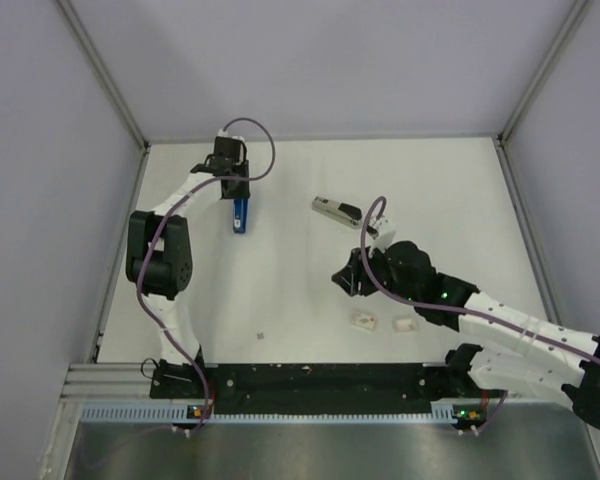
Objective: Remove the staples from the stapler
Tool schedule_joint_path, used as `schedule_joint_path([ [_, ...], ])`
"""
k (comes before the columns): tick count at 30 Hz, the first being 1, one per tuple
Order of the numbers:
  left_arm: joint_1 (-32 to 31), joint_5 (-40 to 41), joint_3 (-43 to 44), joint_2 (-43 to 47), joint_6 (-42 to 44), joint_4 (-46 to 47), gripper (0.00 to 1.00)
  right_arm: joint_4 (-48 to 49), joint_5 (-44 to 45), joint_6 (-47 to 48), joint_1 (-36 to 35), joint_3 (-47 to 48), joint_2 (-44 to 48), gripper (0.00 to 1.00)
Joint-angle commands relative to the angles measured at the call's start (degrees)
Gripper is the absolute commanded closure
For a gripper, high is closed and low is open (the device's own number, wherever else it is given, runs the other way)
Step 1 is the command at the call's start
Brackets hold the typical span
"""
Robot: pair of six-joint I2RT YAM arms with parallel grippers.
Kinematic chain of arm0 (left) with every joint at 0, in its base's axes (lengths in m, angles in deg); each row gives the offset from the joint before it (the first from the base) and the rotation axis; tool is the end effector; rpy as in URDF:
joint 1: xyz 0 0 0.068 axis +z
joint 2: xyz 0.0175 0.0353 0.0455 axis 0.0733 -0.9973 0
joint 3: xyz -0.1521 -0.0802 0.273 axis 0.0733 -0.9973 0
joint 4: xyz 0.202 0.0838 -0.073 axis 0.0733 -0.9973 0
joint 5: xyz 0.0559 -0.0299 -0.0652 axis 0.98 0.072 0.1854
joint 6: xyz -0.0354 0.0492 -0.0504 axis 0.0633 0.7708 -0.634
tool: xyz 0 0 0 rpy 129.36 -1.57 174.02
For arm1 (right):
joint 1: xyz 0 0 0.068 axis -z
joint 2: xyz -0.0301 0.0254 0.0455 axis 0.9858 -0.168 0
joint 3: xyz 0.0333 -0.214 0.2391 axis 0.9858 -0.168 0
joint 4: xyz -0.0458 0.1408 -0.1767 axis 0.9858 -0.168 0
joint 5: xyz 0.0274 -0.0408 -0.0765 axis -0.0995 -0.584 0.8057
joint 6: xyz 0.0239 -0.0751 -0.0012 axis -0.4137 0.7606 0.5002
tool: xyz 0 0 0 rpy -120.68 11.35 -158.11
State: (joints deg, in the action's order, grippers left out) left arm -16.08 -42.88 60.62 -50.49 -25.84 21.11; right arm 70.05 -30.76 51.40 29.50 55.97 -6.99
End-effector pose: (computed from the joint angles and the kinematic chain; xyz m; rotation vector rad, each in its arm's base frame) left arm 0.4342 -0.0830 0.2684 -0.0152 2.4020 -0.0310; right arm 0.1235 0.1488 0.2997 -0.3584 2.0807 0.8574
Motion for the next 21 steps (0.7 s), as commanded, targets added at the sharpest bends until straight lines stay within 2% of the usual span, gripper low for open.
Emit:
schedule_joint_path([
  [1, 1.2, 0.5, 7.0, -2.9, 3.0, -2.9, 0.92, 0.9, -1.5, -0.3, 0.1, -0.7, 3.6, 0.55],
  [11, 2.2, -0.4, 6.8, -5.9, 5.6, -2.0, 0.81, 0.4, -2.9, 0.4, 0.2, -2.1, 6.2, 0.53],
  [13, 2.2, -0.3, 6.9, -5.8, 5.6, -2.1, 0.75, 0.4, -2.9, 0.6, 0.1, -2.5, 6.7, 0.53],
  [15, 2.2, -0.3, 6.9, -5.6, 5.6, -2.1, 0.61, 0.4, -2.8, 0.6, 0.1, -2.7, 6.9, 0.52],
  [18, 2.2, 0.2, 7.3, -4.6, 5.9, -2.4, 0.51, 0.3, -2.6, 0.7, 0.1, -2.9, 7.0, 0.51],
  [19, 2.2, 0.2, 7.4, -3.8, 6.0, -2.4, 0.44, 0.2, -2.6, 0.9, 0.2, -2.8, 7.0, 0.51],
  [21, 2.2, 0.1, 8.1, -2.1, 5.9, -2.5, 0.39, 0.1, -2.6, 0.9, 0.1, -2.8, 7.4, 0.51],
])
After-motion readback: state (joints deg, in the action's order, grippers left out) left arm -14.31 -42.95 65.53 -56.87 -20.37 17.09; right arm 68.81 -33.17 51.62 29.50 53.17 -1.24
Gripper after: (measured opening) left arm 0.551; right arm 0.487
